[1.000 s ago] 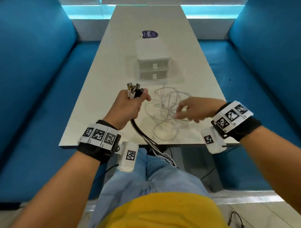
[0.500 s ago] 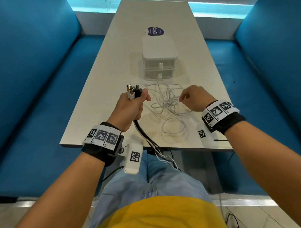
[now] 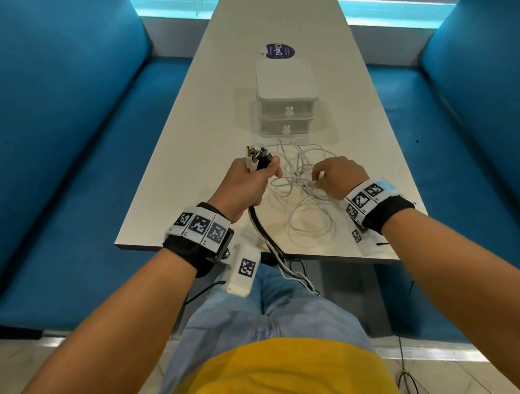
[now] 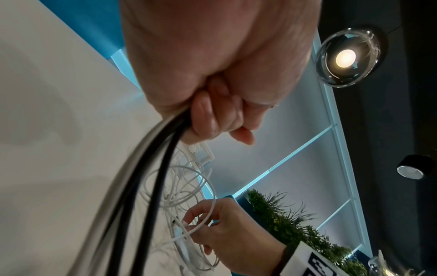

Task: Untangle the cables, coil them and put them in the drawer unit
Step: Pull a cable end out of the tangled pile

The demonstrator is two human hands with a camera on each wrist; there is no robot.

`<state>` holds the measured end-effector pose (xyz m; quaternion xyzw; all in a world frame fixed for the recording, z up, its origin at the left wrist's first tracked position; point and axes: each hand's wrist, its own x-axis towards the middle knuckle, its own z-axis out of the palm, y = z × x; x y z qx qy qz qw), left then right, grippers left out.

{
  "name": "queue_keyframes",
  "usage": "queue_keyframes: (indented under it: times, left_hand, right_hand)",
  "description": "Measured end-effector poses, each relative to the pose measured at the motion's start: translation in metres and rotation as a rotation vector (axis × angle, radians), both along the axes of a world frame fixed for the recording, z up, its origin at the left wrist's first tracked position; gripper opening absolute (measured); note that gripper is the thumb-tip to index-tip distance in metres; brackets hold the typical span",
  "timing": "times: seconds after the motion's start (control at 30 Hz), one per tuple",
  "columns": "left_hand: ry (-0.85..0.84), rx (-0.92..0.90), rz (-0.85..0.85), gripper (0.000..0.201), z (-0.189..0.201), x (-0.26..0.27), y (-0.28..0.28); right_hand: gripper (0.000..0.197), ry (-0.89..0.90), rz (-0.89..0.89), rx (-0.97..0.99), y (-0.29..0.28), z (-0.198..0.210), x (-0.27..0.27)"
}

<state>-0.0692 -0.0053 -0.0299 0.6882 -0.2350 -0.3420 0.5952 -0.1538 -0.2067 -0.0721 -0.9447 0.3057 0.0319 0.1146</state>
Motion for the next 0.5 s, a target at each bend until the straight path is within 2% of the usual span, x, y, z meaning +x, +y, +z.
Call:
queue_keyframes:
  times: [0.17,0.33,0.43,0.5]
  left_hand:
    - [-0.020,-0.015,0.078,0.020,-0.005,-0.001,-0.005]
    - [-0.069,-0.172,0.135,0.005,-0.005,-0.016,-0.018]
    - [-0.046,-0.265,0.122,0.023,0.004,-0.028,-0.025]
    - [-0.036,-0.313,0.119,0.028,0.007,-0.034,-0.028]
  right_hand:
    - [0.003,-0.348,0.046,0.292,-0.004,0.026,-0.020]
    - [0.007,-0.633,0.108,0.561,0.021,0.057,-0.033]
    - [0.006,-0.704,0.195,0.611,0.038,0.065,-0.036]
    - [0.006,-0.716,0.242,0.635,0.046,0.064,-0.035]
